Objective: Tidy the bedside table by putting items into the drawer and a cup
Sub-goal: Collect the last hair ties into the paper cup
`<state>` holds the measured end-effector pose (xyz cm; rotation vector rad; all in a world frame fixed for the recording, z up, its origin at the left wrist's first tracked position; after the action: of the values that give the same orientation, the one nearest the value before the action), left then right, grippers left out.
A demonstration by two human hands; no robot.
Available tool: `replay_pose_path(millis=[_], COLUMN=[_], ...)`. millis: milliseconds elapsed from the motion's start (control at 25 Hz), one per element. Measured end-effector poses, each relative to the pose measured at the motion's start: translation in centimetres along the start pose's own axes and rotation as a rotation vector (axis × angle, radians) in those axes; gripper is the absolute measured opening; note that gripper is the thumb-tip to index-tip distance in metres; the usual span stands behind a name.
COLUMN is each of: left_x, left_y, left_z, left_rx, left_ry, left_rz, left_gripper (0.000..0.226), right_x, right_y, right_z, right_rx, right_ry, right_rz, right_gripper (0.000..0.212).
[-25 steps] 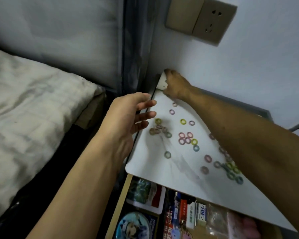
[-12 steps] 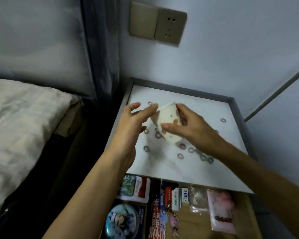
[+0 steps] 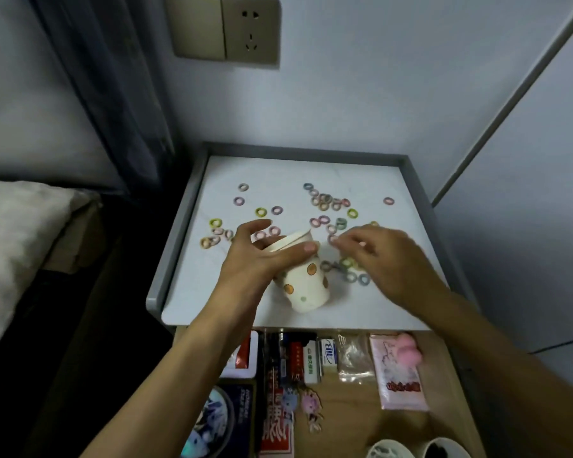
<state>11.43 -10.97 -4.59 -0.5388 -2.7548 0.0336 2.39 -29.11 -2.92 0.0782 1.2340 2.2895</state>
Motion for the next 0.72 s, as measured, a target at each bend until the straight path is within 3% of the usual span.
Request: replay_pose_path(millis=[80,200,400,520,720], left_x=[-0.1,0.3,0.9,0.8,0.7], left_y=[-0.3,-0.5,-0.4,-0.3,-0.3], left_z=[0.1,0.1,-0.2,0.2,0.5], left_rx=[-0.040,-0.080,-0.078,-0.088,-0.125], left_ry=[-0.014,-0.032,0.023,0.070,0.084], left_rz=[-0.009,-0.009,-0.041,-0.028,0.007], left_gripper=[0.091,0.086,0.071,0.070,0.067], right_x=[-1.9,-2.7,-3.1,-2.9,-3.2], right_y=[1.4,1.0,-1.2,-2.3,-2.7], right_z=[-6.2,-12.2,-9.9,-8.7,-8.0], right_rx=[0.240,0.316,0.073,0.073,0.094], right_ry=[-0.206,-0.458,-0.303,-0.194,-0.098], right_rz=[-0.112,-0.007,0.026,0.079,0.002], right_gripper=[0.047,0.069,0.046,0.036,0.014])
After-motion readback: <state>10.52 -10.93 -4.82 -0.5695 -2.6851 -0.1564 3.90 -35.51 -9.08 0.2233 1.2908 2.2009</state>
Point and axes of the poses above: each hand's wrist, its own x-axis away from the middle knuckle, its own y-axis out of the back of the hand, z = x × y, the point moved 4 cm from there along -x, towards the middle knuckle, and after that the axes turned 11 degrees about -z, right-handed, at the moved point
